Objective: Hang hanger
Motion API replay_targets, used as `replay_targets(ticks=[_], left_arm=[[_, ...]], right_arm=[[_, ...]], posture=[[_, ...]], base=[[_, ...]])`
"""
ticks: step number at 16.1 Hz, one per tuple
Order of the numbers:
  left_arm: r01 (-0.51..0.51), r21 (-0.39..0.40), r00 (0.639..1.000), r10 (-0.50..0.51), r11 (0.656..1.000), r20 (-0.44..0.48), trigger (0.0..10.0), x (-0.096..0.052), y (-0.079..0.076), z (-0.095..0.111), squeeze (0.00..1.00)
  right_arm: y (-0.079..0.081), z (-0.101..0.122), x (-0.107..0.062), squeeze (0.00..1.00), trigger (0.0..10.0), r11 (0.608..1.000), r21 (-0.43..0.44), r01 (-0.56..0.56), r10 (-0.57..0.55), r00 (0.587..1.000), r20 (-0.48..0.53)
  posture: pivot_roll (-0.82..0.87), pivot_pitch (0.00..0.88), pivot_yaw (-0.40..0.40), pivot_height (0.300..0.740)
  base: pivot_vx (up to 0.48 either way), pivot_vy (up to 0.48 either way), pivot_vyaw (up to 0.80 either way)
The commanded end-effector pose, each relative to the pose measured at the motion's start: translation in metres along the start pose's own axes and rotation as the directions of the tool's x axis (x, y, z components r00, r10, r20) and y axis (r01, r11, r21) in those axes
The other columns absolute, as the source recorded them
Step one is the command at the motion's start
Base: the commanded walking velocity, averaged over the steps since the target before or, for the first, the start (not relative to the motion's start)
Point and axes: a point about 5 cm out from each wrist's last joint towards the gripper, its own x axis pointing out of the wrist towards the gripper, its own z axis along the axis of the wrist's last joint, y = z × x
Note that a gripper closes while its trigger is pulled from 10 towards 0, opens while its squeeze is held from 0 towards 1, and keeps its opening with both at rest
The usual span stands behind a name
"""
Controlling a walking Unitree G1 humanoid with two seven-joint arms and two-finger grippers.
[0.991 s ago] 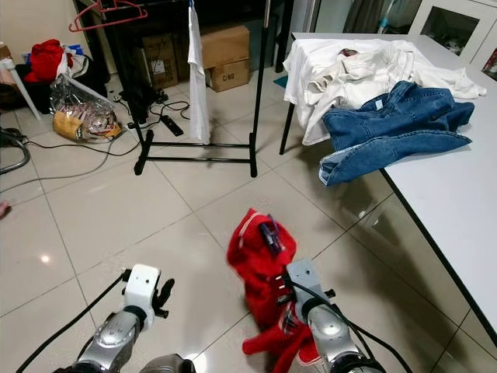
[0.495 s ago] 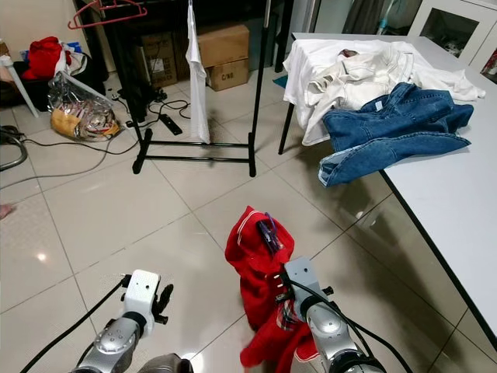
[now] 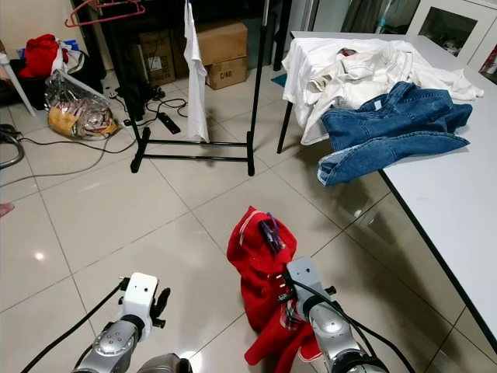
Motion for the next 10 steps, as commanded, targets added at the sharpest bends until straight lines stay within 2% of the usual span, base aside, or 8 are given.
replay_targets(ticks=[1, 3, 5, 8, 10], left_arm=[[0.001, 0.005, 1.0, -0.001, 1.0, -0.019, 10.0, 0.0, -0.002, -0.002, 0.0], [-0.001, 0.002, 1.0, 0.001, 1.0, -0.018, 10.0, 0.001, -0.002, 0.0, 0.0], [0.008, 0.038, 1.0, -0.007, 0.999, -0.02, 10.0, 0.001, -0.002, 0.0, 0.0], [0.001, 0.063, 0.998, 0.003, 0.998, -0.064, 10.0, -0.006, 0.006, -0.015, 0.0], [-0.001, 0.062, 0.998, 0.005, 0.998, -0.065, 10.0, -0.007, 0.006, -0.016, 0.0]], right_arm=[[-0.006, 0.005, 0.002, 0.0, 10.0, 1.0, -0.005, 0.02, -0.02, 1.0, 0.015], [-0.004, 0.007, 0.003, 0.0, 10.0, 1.0, -0.01, 0.015, -0.015, 1.0, 0.012], [-0.004, 0.01, 0.005, 0.0, 10.0, 1.0, -0.015, 0.015, -0.015, 1.0, 0.011], [-0.006, 0.015, 0.008, 0.0, 10.0, 0.999, -0.032, 0.015, -0.014, 1.0, 0.016], [-0.006, 0.014, 0.007, 0.0, 10.0, 0.999, -0.026, 0.019, -0.019, 1.0, 0.015]], posture=[[0.14, 0.0, -0.049, 0.74], [0.14, 0.0, -0.049, 0.74], [0.16, 0.0, -0.057, 0.74], [0.16, 0.0, -0.05, 0.74], [0.16, 0.0, -0.049, 0.74]], base=[[0.0, 0.0, 0.0], [0.0, 0.0, 0.0], [0.0, 0.0, 0.0], [0.0, 0.0, 0.0], [0.0, 0.0, 0.0]])
